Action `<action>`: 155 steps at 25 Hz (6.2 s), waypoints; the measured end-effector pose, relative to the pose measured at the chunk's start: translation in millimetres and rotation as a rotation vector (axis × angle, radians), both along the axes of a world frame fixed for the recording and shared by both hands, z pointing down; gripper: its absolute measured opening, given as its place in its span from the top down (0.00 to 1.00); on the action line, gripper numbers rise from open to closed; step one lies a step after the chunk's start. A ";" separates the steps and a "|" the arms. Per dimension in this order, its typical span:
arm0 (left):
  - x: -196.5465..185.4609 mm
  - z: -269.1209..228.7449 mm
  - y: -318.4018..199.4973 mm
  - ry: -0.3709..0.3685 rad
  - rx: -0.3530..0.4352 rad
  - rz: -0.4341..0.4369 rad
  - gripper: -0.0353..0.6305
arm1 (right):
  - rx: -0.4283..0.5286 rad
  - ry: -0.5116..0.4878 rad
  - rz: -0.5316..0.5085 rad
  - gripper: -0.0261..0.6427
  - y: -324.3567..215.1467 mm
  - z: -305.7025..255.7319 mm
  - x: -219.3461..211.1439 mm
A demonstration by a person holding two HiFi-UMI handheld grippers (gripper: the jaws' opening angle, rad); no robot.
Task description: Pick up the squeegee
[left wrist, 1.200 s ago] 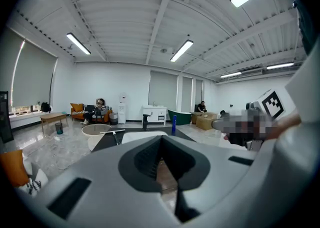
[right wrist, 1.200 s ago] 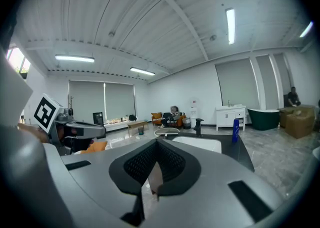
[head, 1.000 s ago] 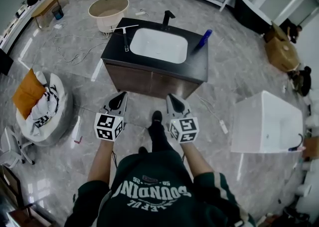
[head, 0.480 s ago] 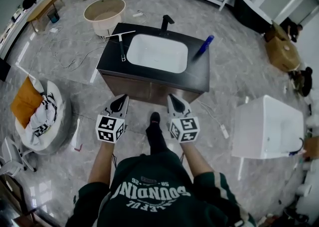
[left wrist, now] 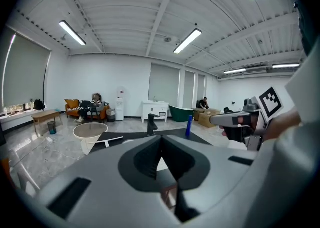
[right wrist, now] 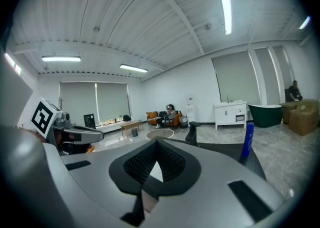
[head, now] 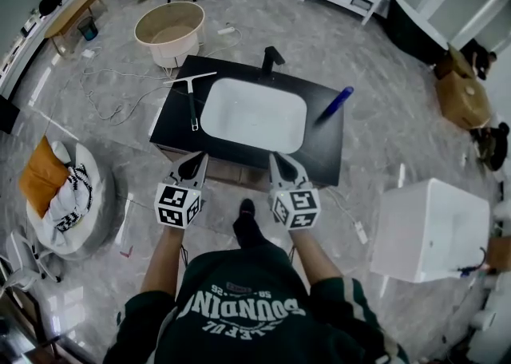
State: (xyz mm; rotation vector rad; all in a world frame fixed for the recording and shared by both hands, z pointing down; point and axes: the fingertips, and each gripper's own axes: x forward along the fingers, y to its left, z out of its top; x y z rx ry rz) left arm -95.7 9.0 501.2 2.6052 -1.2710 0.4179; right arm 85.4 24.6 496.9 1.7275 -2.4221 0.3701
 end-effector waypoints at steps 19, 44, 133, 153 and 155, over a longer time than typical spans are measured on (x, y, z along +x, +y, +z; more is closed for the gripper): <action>63.7 -2.5 -190.6 -0.018 -0.023 0.007 0.94 | -0.022 0.003 -0.038 0.96 -189.5 -2.1 48.7; 16.6 22.7 -256.2 -0.014 -0.100 -0.036 0.94 | -0.096 0.002 -0.064 0.96 -252.3 21.3 1.6; -80.9 259.9 -364.6 -0.288 -0.774 -0.400 0.66 | -0.349 -0.037 0.084 0.96 -255.4 106.6 37.1; -88.3 246.2 -352.6 -0.275 -0.746 -0.371 0.81 | -0.340 -0.069 0.135 0.96 -232.6 103.8 47.0; -84.5 240.4 -347.5 -0.266 -0.727 -0.353 0.81 | -0.332 -0.070 0.132 0.96 -231.7 102.1 44.9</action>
